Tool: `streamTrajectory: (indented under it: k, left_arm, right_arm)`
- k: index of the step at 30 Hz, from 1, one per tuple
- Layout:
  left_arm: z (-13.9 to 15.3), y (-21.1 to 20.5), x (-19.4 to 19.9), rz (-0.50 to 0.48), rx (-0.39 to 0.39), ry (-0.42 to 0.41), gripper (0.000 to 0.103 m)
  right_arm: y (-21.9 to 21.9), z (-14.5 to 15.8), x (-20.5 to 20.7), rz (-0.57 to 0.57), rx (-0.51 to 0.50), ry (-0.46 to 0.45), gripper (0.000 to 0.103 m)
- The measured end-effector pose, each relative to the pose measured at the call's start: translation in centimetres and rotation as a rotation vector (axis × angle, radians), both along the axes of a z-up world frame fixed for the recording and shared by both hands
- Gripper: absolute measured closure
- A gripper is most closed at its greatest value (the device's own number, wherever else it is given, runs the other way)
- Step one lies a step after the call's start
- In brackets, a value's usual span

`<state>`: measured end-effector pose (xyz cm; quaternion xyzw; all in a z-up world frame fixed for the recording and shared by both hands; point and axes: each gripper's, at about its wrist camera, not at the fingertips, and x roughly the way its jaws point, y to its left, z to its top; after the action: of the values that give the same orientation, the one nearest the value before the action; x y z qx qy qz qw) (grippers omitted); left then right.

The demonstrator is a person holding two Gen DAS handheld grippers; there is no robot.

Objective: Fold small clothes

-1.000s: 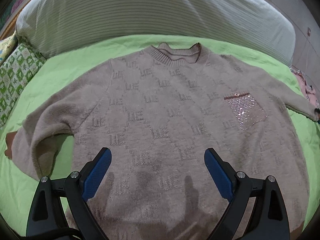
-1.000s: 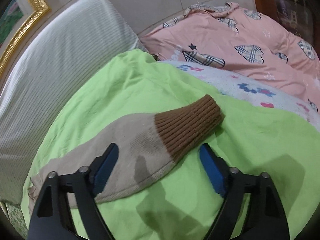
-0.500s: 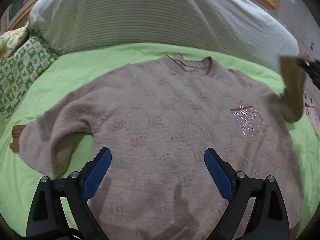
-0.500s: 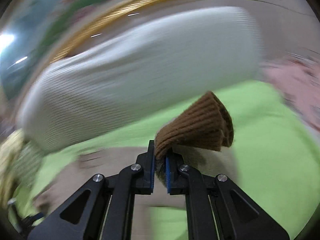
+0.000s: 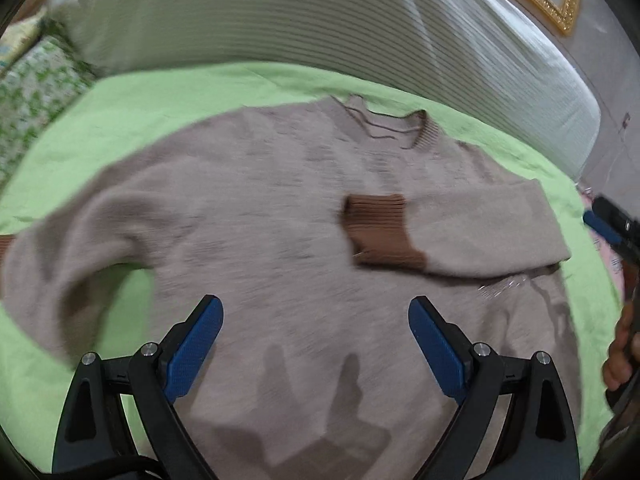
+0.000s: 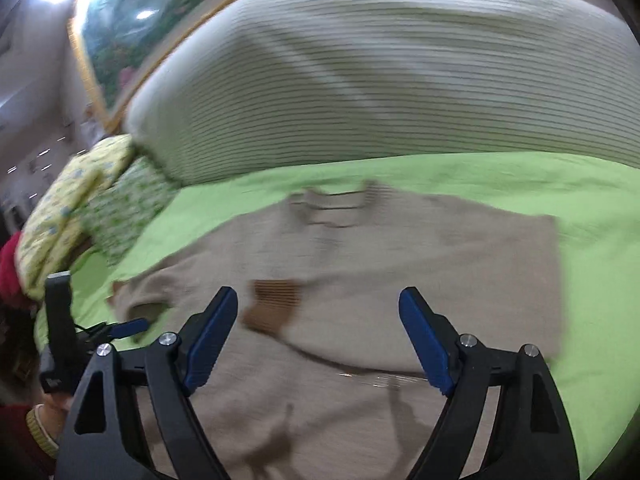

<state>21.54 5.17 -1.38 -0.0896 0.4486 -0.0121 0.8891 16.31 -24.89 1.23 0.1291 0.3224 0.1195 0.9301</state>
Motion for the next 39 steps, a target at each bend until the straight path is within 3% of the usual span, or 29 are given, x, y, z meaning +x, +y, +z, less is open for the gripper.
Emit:
streamTrajectory:
  k: [6,8,9,10,13,15,19,21,24,27,30,32,35,39]
  left_arm:
    - [-3.1,-2.5,6.7,-0.021,-0.066,0.114,0.009]
    - [-4.2,-2.9,8.7,-0.010,-0.098,0.146,0.011]
    - [-4.6,-3.2,9.4,-0.012,-0.110,0.149,0.017]
    - [-4.8,-3.6,10.2,-0.017,-0.111,0.144,0.041]
    - [-5.1,-4.6,11.4,-0.010,-0.049,0.130,0.098]
    - [-4.0,-4.3,11.2,-0.042,-0.105,0.080,0.098]
    - [0.8,-3.5,8.9,-0.089,-0.114,-0.078,0.099]
    - [4.1,-2.4,7.6,-0.102,-0.067,-0.176,0.099]
    - [6.1,0.3,6.8,-0.073,-0.033,-0.215,0.099]
    - [4.7,2.8,7.3,-0.029,0.002,-0.166,0.099]
    - [1.2,3.4,8.1,-0.020,0.002,-0.075,0.098]
    - [-0.8,3.3,8.2,0.000,0.056,-0.053,0.098]
    - [-2.5,5.3,8.6,0.055,0.047,-0.031,0.098]
    - [-3.2,7.3,9.5,0.107,0.069,-0.026,0.098]
  right_arm:
    - [-7.8,-1.8,-0.4,-0.199,0.011,0.057,0.020]
    - [-9.3,-2.2,-0.5,-0.233,0.021,0.057,0.020]
    - [-10.0,-2.4,-0.3,-0.262,0.020,0.061,0.020]
    - [-10.5,-2.7,-0.3,-0.275,0.021,0.065,0.020]
    - [-11.8,-3.4,0.0,-0.313,0.040,0.076,0.020]
    - [-12.3,-3.9,0.2,-0.333,0.058,0.080,0.020]
    - [-12.3,-3.8,0.3,-0.343,0.057,0.065,0.020]
    - [-12.2,-3.5,0.3,-0.342,0.049,0.056,0.020]
    - [-12.1,-2.7,0.7,-0.343,0.050,0.042,0.020]
    - [-11.3,-2.5,1.5,-0.333,0.030,0.038,0.020]
    - [-10.0,-3.3,3.0,-0.305,0.019,0.065,0.020]
    - [-8.5,-4.6,4.7,-0.270,-0.032,0.113,0.020]
    - [-7.4,-6.1,6.7,-0.249,-0.105,0.161,0.020]
    - [-8.5,-6.9,7.2,-0.243,-0.018,0.208,0.020]
